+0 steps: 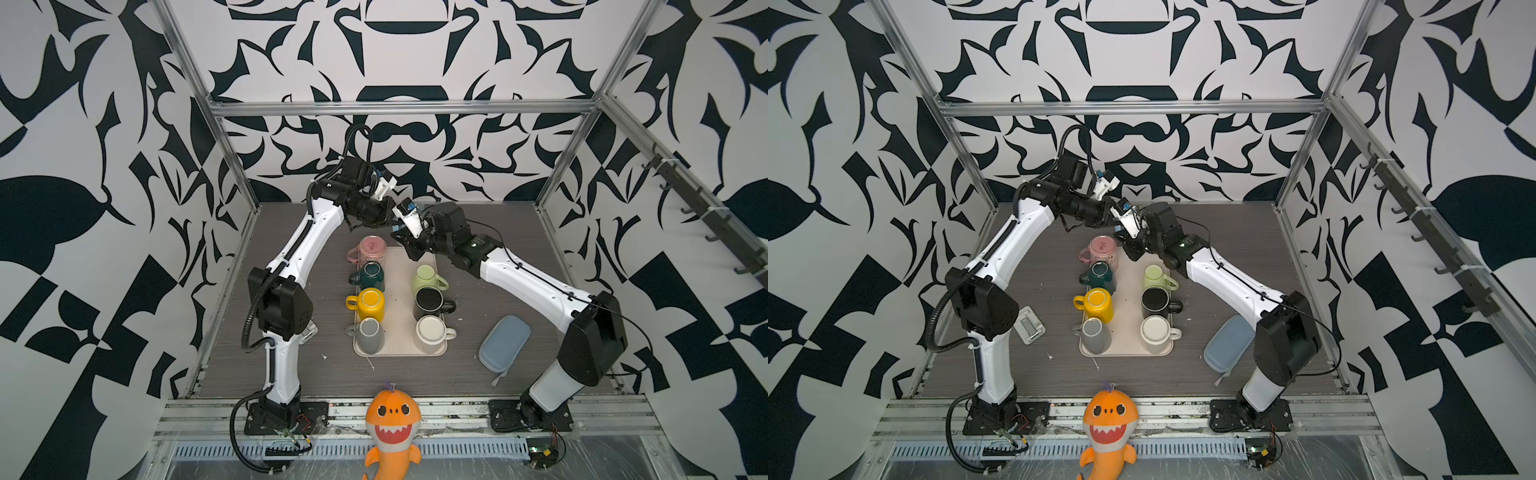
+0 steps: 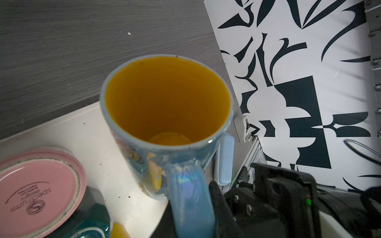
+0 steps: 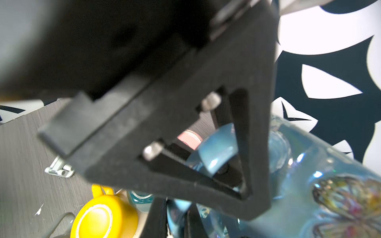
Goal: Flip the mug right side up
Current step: 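Open the right gripper and draw it back while the left gripper lifts the mug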
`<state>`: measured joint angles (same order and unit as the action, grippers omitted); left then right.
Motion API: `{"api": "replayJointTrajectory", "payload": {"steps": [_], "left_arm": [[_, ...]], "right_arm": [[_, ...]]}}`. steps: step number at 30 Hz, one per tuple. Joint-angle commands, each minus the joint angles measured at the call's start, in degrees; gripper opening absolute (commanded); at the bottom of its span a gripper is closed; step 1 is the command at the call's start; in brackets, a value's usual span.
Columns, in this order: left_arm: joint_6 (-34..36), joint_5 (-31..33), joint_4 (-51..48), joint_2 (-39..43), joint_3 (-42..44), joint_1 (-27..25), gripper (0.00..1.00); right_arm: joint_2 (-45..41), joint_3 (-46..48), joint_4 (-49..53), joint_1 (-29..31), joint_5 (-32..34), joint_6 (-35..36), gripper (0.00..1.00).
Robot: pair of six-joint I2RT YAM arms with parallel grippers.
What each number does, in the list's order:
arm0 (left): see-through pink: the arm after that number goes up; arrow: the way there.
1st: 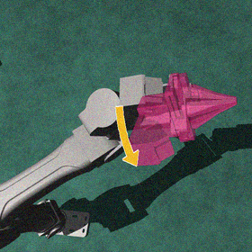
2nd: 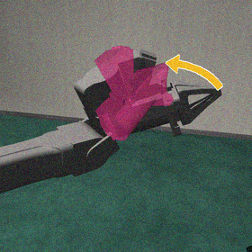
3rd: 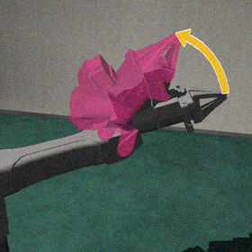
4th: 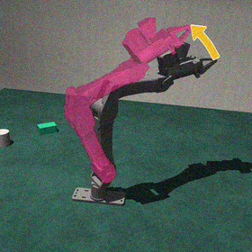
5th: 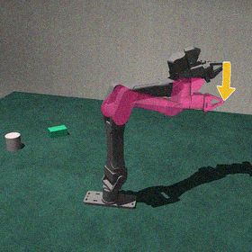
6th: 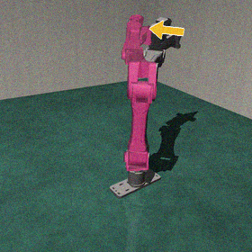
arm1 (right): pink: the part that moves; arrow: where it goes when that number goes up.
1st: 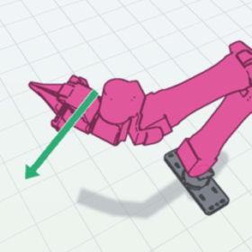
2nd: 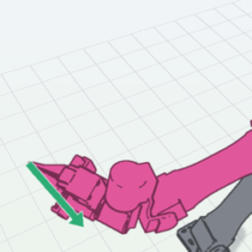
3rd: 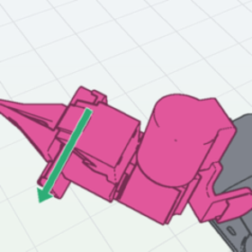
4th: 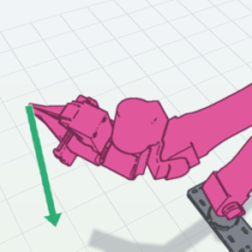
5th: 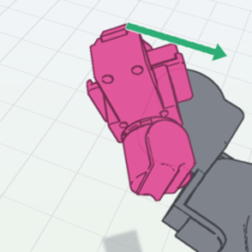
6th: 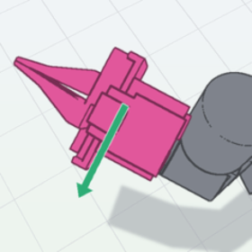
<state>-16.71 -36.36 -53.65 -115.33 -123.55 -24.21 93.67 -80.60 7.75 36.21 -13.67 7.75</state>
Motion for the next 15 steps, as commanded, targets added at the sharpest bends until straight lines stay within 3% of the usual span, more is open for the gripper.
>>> {"api": "replayJointTrajectory", "payload": {"steps": [1, 7, 15], "left_arm": [[-0.44, 3.17, 2.78, 0.08, -2.66, 0.56, 0.0], [-1.04, 4.18, 4.69, -0.65, -4.7, 0.56, 0.0], [-1.35, 6.48, 8.89, -1.63, -7.41, 0.58, 0.0]], "right_arm": [[-6.43, -1.15, -7.0, 0.62, 0.86, 2.68, 0.13], [-7.51, 0.24, -6.7, 0.55, 2.72, 3.06, 0.27], [-9.13, 2.17, -6.59, 0.54, 4.84, 3.06, 0.31]]}}
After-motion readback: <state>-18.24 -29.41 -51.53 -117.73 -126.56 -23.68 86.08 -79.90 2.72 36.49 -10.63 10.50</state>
